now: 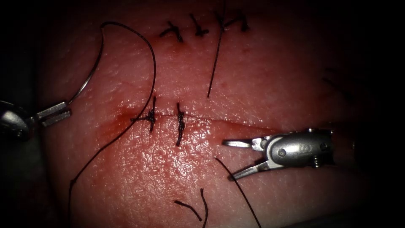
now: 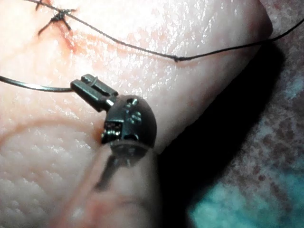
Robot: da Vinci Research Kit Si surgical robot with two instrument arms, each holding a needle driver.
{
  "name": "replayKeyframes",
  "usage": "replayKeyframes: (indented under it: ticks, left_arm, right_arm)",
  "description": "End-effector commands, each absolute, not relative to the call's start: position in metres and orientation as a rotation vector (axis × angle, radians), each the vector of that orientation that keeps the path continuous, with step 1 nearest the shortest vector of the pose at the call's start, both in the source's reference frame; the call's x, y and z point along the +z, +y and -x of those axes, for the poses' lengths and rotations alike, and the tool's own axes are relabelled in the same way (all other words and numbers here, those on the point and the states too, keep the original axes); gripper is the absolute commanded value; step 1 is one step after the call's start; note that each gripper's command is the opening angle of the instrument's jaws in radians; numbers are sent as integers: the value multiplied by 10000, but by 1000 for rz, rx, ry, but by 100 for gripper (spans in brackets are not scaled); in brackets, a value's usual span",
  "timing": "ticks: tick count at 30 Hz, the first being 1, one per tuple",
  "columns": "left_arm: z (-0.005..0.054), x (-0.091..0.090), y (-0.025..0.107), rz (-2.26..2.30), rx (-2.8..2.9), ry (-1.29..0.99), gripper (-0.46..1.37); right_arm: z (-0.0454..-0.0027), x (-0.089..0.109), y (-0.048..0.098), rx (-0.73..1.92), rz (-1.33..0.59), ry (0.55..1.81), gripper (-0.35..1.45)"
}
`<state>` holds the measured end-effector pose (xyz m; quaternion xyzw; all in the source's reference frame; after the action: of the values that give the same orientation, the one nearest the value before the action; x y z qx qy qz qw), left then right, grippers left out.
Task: Wound Closure
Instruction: Pull suture through incision until only a short tail is left
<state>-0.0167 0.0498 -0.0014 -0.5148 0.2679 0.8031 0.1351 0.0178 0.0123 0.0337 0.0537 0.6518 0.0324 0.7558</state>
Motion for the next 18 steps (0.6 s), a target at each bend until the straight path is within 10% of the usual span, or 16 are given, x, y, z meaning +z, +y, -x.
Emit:
replayKeyframes:
  ticks: [1, 2, 3, 18]
  left_arm:
    - [167, -15, 497, 1491, 2330, 773, -35]
    - [167, -15, 497, 1491, 2330, 773, -35]
    - [167, -15, 497, 1492, 2327, 776, -35]
    - [165, -18, 497, 1492, 2328, 774, -35]
  right_arm:
    - [-181, 337, 123, 69, -117, 1423, 46]
    - [-181, 337, 123, 67, -118, 1424, 36]
    - [-182, 337, 122, 56, -127, 1426, -32]
    - [-183, 329, 110, -85, -134, 1401, -35]
